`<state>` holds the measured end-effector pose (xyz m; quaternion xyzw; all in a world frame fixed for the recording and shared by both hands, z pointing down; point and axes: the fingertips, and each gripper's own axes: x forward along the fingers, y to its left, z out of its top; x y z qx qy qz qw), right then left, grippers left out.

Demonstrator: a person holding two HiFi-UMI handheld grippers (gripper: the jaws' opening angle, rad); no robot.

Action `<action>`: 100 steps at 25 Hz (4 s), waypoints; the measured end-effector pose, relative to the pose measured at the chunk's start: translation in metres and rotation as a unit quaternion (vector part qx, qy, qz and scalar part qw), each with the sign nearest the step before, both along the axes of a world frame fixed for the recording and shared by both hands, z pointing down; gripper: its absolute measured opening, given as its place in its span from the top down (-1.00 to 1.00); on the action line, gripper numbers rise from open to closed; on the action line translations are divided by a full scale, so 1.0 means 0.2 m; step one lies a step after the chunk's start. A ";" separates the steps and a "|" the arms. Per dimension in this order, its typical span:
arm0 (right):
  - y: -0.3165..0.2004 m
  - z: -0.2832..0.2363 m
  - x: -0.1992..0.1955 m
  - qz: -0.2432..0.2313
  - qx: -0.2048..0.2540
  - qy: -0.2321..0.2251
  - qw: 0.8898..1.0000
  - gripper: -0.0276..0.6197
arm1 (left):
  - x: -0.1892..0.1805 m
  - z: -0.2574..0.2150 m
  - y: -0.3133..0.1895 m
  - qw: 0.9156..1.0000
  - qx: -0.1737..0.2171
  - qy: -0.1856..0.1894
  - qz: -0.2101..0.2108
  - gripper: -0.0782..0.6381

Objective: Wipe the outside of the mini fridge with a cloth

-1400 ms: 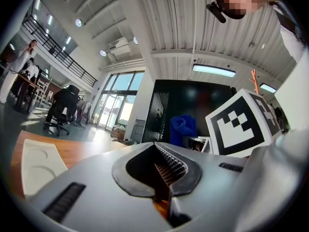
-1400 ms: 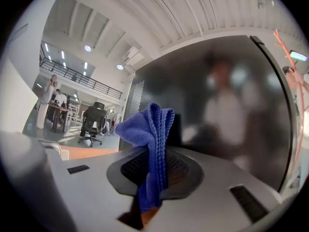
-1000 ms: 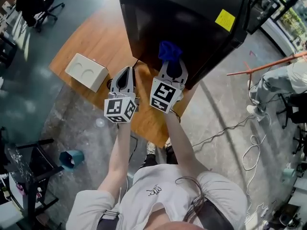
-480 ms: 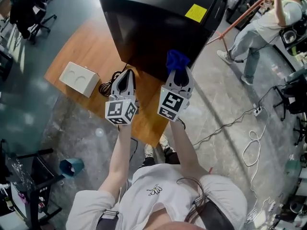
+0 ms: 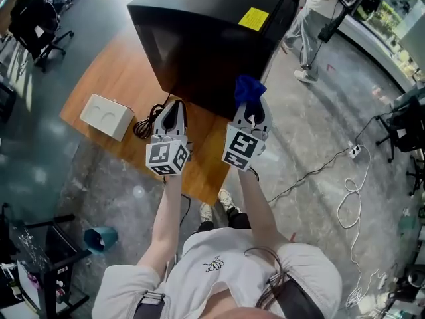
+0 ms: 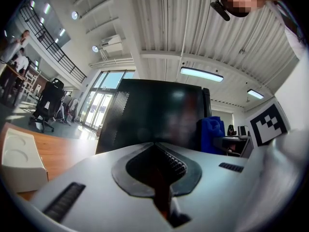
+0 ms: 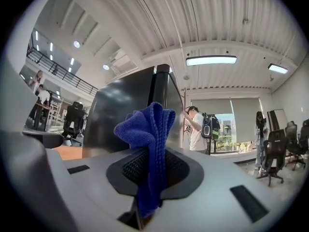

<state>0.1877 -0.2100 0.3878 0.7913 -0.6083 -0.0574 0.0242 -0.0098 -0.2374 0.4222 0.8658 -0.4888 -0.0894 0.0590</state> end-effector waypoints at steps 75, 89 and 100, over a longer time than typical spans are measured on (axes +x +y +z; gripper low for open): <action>-0.55 0.46 -0.73 -0.079 -0.044 0.010 0.996 0.70 | -0.51 0.27 -0.05 0.996 -0.008 -0.004 -0.086 0.77; -0.16 0.44 -0.26 0.003 -0.045 0.025 0.999 0.70 | -0.19 0.24 0.06 1.000 -0.007 0.002 -0.028 0.77; 0.02 0.43 0.02 0.053 -0.044 0.008 0.998 0.70 | -0.06 0.25 0.12 1.000 -0.010 -0.001 -0.005 0.77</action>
